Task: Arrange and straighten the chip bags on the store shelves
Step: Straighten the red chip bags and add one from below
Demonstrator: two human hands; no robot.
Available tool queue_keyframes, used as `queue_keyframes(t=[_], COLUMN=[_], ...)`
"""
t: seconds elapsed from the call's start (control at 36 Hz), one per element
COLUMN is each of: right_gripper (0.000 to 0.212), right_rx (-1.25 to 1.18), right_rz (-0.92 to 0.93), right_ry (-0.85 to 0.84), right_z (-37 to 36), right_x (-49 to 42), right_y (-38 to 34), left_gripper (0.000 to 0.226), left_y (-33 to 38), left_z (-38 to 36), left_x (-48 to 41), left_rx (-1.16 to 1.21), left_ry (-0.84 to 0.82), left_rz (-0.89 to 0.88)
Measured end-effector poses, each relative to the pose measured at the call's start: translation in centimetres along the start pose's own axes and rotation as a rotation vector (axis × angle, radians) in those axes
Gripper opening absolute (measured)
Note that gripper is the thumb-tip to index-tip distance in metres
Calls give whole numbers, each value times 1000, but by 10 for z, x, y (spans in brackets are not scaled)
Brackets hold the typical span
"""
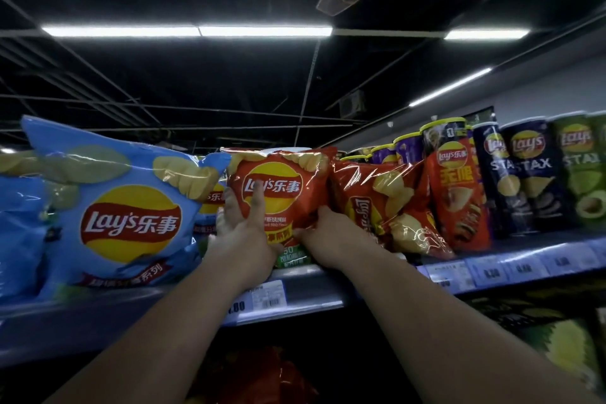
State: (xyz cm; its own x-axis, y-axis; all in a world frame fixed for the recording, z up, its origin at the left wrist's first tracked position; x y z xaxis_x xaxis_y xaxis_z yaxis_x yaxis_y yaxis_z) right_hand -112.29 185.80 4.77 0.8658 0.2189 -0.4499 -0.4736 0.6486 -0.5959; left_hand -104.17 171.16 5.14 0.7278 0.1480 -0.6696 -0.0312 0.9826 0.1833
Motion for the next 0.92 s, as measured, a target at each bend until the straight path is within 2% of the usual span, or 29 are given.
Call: queue_keyframes(t=[0.14, 0.22, 0.33, 0.42, 0.47, 0.56, 0.61, 0.69, 0.81, 0.92], right_gripper=[55, 62, 53, 57, 77, 112, 124, 121, 112, 89], right_rx=[-186, -165, -238, -339, -334, -289, -203, -3, 69, 130], right_rz=[231, 359, 354, 225, 115, -8, -28, -25, -25, 10], right_ry=[182, 298, 561, 717, 693, 540, 447, 420, 447, 463], right_z=[27, 41, 75, 104, 116, 118, 111, 100, 90, 91], right_x=[35, 58, 80, 87, 79, 55, 40, 28, 20, 18], right_y=[-3, 3, 34, 66, 83, 96, 94, 84, 81, 78], left_gripper=[99, 91, 84, 81, 80, 81, 83, 85, 84, 85], left_y=[19, 44, 88, 119, 133, 139, 135, 125, 124, 124], left_z=[19, 19, 12, 7, 2, -7, -13, -22, -26, -28], left_x=[17, 26, 28, 29, 28, 19, 15, 12, 15, 16], left_rx=[-124, -147, -60, 36, 70, 95, 145, 187, 222, 222], left_ry=[262, 303, 269, 237, 226, 203, 195, 182, 197, 187], left_rz=[-201, -314, -406, -455, -478, -457, -414, -370, -376, -392])
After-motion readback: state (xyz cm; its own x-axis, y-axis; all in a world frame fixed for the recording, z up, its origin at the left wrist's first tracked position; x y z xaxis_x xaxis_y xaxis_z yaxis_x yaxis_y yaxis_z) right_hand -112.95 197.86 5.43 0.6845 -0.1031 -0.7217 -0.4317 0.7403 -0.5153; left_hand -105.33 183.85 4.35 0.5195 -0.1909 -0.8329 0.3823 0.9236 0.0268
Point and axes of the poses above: each hand's wrist, its own x-axis away from the middle knuckle, its own z-axis out of the back of the hand, y = z × x, the point moved 7 cm from there along -x, towards the middle knuckle, and after that the axes turned 8 degrees about -z, right-handed, at the moved point
